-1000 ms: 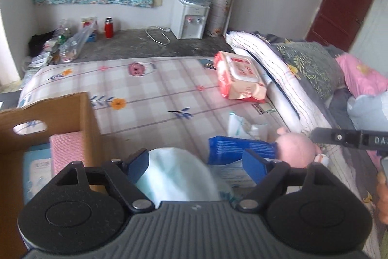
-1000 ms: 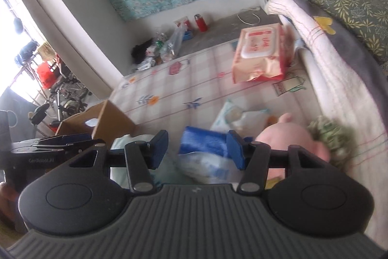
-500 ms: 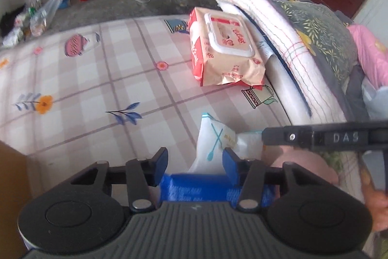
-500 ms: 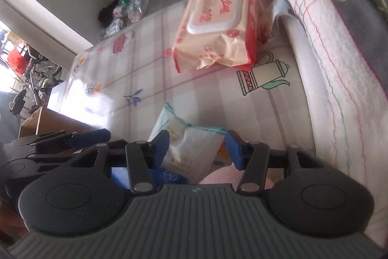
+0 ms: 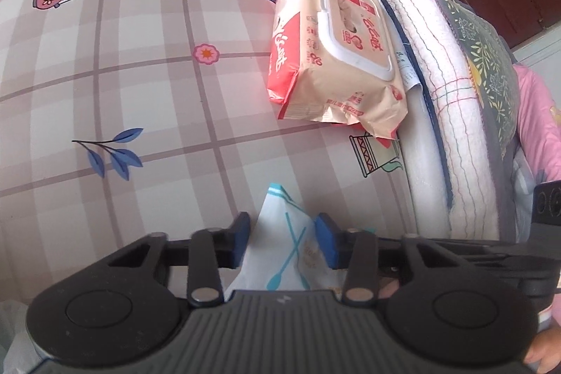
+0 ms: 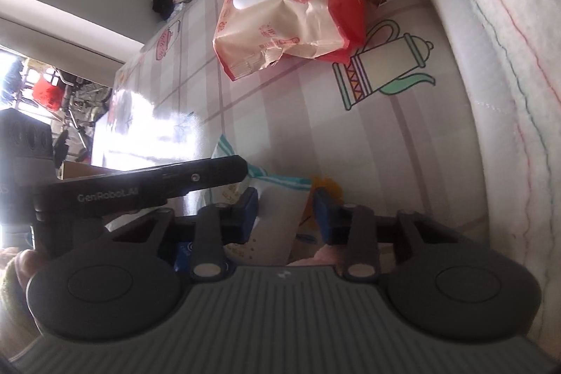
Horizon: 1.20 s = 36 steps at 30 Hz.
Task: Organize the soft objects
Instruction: 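Grasp the white wet-wipe packet with the left gripper and lift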
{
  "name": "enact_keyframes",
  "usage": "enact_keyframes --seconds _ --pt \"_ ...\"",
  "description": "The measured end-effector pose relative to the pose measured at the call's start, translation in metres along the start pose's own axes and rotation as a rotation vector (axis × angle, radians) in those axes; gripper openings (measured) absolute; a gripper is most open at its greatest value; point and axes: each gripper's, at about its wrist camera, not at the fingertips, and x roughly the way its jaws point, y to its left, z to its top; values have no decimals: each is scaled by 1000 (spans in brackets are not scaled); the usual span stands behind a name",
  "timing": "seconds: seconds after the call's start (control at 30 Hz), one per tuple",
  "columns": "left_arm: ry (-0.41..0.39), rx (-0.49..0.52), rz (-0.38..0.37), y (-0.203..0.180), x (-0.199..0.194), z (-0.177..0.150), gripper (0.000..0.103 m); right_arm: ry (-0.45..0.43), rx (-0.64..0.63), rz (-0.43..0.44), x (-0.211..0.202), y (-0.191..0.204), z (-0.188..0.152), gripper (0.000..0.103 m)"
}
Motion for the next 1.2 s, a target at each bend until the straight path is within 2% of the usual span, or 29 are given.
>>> enact_keyframes --seconds 0.13,0.23,0.53,0.83,1.0,1.2 --pt "-37 38 22 -11 -4 -2 23 -41 -20 5 1 5 -3 18" --pt "-90 74 40 -20 -16 -4 19 -100 -51 -4 -7 14 -5 15" --pt "-269 109 17 -38 -84 -11 17 -294 -195 -33 -56 69 -11 10" --pt "-453 136 -6 -41 -185 -45 16 -438 -363 -8 -124 144 -48 10" --pt "-528 114 25 -17 -247 -78 16 -443 -441 61 -138 207 -79 10" --pt "-583 37 118 41 -312 -126 16 -349 -512 187 -117 286 -112 10"
